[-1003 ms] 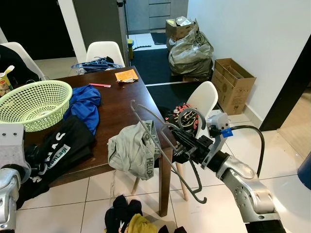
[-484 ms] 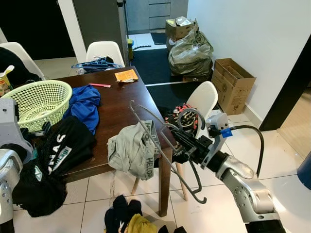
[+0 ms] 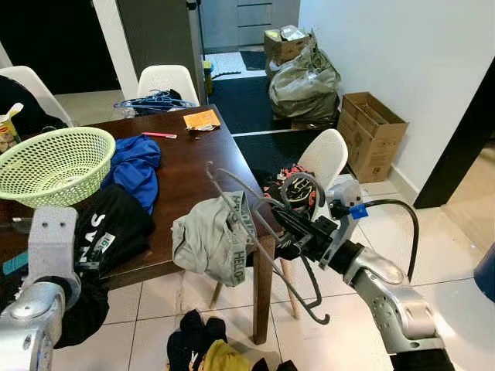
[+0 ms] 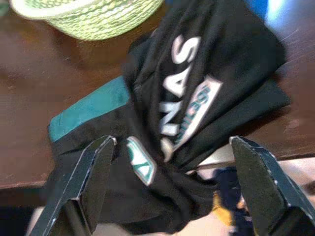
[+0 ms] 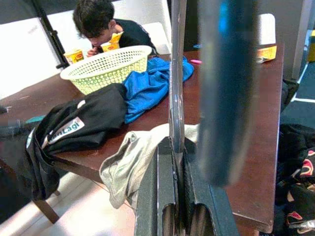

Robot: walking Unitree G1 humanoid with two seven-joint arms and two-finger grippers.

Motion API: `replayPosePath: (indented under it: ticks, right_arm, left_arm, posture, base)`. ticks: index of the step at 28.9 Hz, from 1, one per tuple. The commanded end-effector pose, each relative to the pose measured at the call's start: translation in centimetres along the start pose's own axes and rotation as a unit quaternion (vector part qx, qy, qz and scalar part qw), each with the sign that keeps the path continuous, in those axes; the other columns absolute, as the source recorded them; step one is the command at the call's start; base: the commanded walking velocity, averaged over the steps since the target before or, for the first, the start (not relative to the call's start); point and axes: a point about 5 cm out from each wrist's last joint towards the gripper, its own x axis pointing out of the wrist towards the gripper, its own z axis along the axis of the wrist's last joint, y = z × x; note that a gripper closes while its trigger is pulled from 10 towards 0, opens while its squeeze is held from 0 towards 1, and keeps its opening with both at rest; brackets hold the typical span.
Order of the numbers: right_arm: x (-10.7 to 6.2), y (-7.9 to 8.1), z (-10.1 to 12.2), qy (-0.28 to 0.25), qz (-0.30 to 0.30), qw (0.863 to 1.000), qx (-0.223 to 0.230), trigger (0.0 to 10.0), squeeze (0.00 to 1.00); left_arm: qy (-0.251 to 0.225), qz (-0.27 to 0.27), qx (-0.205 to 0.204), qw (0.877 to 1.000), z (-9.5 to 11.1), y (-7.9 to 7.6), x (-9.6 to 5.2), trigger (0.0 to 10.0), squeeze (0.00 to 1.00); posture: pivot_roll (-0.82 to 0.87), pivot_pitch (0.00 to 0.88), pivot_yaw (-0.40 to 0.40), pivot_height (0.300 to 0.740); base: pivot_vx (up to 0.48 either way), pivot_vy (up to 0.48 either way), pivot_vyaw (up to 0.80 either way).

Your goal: Hang hanger

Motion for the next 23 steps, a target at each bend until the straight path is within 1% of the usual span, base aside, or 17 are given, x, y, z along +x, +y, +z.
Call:
replayPosePath:
  ticks: [1,2,3,4,5,8,9,10,11,12,13,14,15,16,21,23]
  right_arm:
    - [0.3,0.2,0.1,0.000,0.004,1.000,-0.003,10.0,0.00]
    - [0.3,0.2,0.1,0.000,0.004,1.000,-0.003,10.0,0.00]
    - [0.3,0.1,0.0,0.000,0.003,1.000,-0.003,10.0,0.00]
    - [0.3,0.2,0.0,-0.001,0.002,1.000,-0.003,10.0,0.00]
    - [0.3,0.2,0.0,-0.001,0.002,1.000,-0.002,10.0,0.00]
    - [0.3,0.2,0.0,-0.001,0.002,1.000,-0.002,10.0,0.00]
    - [0.3,0.2,0.0,-0.002,0.002,1.000,-0.002,10.0,0.00]
    - [0.3,0.2,0.0,-0.003,0.000,1.000,-0.002,10.0,0.00]
    - [0.3,0.1,0.0,-0.003,-0.001,1.000,-0.001,10.0,0.00]
    - [0.3,0.1,0.0,-0.003,-0.001,1.000,-0.001,10.0,0.00]
    - [0.2,0.1,0.0,-0.004,-0.002,1.000,-0.001,10.0,0.00]
    - [0.2,0.1,0.0,-0.005,-0.003,1.000,-0.001,10.0,0.00]
    - [0.2,0.1,0.0,-0.005,-0.003,1.000,-0.001,10.0,0.00]
    - [0.2,0.0,0.1,-0.005,-0.003,1.000,-0.002,10.0,0.00]
    - [0.1,-0.1,0.2,-0.006,-0.005,1.000,-0.004,10.0,0.00]
    - [0.0,-0.2,0.3,-0.008,-0.007,1.000,-0.006,10.0,0.00]
  left_arm:
    - [0.030,0.015,0.066,0.997,-1.5,-0.5,0.3,10.0,0.00]
    - [0.030,0.015,0.066,0.997,-1.5,-0.5,0.3,10.0,0.00]
    - [0.043,0.012,0.094,0.995,-2.0,-1.1,0.2,10.0,0.00]
    - [0.049,0.010,0.114,0.992,-2.2,-1.8,0.1,10.0,0.00]
    - [0.051,0.007,0.121,0.991,-2.2,-2.2,0.1,10.0,0.00]
    - [0.051,0.007,0.121,0.991,-2.2,-2.2,0.1,10.0,0.00]
    - [0.051,0.005,0.127,0.991,-2.2,-2.5,0.0,10.0,0.00]
    - [0.046,0.006,0.160,0.986,-2.5,-3.0,0.0,10.0,0.00]
    - [0.043,0.007,0.183,0.982,-2.7,-3.4,0.0,10.0,0.00]
    - [0.043,0.007,0.183,0.982,-2.7,-3.4,0.0,10.0,0.00]
    - [0.041,0.009,0.194,0.980,-2.9,-3.9,-0.1,10.0,0.00]
    - [0.042,0.010,0.186,0.982,-3.0,-4.3,-0.2,10.0,0.00]
    - [0.042,0.010,0.186,0.982,-3.0,-4.3,-0.2,10.0,0.00]
    - [0.043,0.011,0.176,0.983,-3.1,-4.5,-0.2,10.0,0.00]
    - [0.041,0.030,0.158,0.986,-3.2,-4.4,-0.1,10.0,0.00]
    - [0.058,0.030,0.113,0.991,-3.6,-4.9,-0.1,10.0,0.00]
  posture:
    - [0.03,0.047,0.047,0.740]
    - [0.03,0.047,0.047,0.740]
    - [0.04,0.049,0.051,0.740]
    - [0.03,0.049,0.053,0.740]
    - [0.04,0.050,0.058,0.740]
    - [0.04,0.050,0.058,0.740]
    - [0.04,0.050,0.058,0.740]
    - [0.04,0.051,0.061,0.740]
    - [0.04,0.051,0.061,0.740]
    - [0.04,0.051,0.061,0.740]
    - [0.04,0.051,0.061,0.740]
    - [0.03,0.050,0.062,0.740]
    - [0.03,0.050,0.062,0.740]
    - [0.03,0.050,0.062,0.740]
    - [0.03,0.051,0.066,0.740]
    - [0.03,0.051,0.066,0.740]
  base:
    - [0.000,0.000,0.00]
    - [0.000,0.000,0.00]
    - [0.000,0.000,0.00]
    - [0.000,0.000,0.00]
    - [0.000,0.000,0.00]
    - [0.000,0.000,0.00]
    - [0.000,0.000,0.00]
    - [0.000,0.000,0.00]
    - [0.000,0.000,0.00]
    - [0.000,0.000,0.00]
    - [0.000,0.000,0.00]
    - [0.000,0.000,0.00]
    - [0.000,0.000,0.00]
    - [0.000,0.000,0.00]
    - [0.000,0.000,0.00]
    - [0.000,0.000,0.00]
